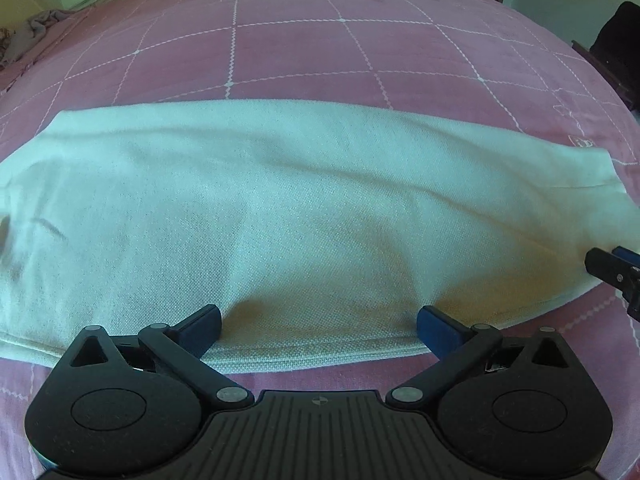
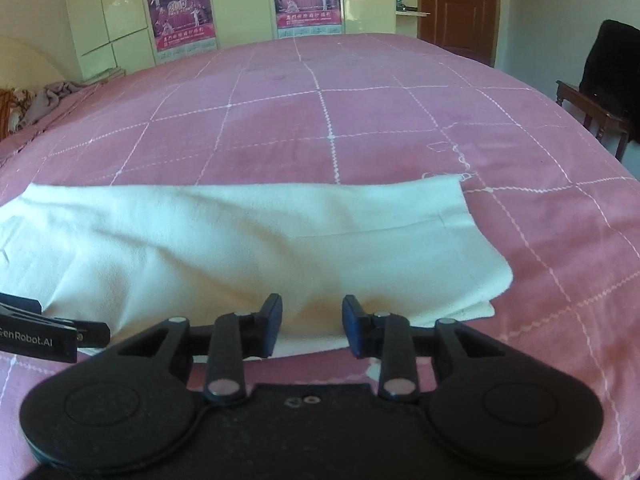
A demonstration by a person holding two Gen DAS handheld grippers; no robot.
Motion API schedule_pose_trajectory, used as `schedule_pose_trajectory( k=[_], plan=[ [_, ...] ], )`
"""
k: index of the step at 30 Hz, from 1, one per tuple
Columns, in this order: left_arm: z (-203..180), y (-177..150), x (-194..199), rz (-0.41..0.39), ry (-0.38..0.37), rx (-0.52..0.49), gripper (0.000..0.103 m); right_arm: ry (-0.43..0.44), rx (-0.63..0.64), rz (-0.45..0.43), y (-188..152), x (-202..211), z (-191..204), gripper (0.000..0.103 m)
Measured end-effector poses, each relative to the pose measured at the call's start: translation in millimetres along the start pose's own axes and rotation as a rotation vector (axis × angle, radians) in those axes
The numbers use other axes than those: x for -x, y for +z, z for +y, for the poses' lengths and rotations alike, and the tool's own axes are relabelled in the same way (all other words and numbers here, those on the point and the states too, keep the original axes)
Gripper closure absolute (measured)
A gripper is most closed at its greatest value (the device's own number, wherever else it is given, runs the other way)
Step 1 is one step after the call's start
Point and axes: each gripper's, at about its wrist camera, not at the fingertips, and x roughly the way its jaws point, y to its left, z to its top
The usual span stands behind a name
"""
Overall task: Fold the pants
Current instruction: 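Lift the cuff edge with the right gripper and fold it toward the waistband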
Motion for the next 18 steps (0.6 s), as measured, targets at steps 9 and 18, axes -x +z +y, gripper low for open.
schedule_pose_trajectory(
  k=[9,18],
  plan=[
    [-12,2,10,-0.032,-0.014,-0.006,0.0,0.009,-0.269,0.037,-13,12,-55,0.062],
    [-18,-3,-12,-0.019,0.032,-0.033,0.0,0.062,-0.576,0.004,-3,-17,-98,0.061]
  ],
)
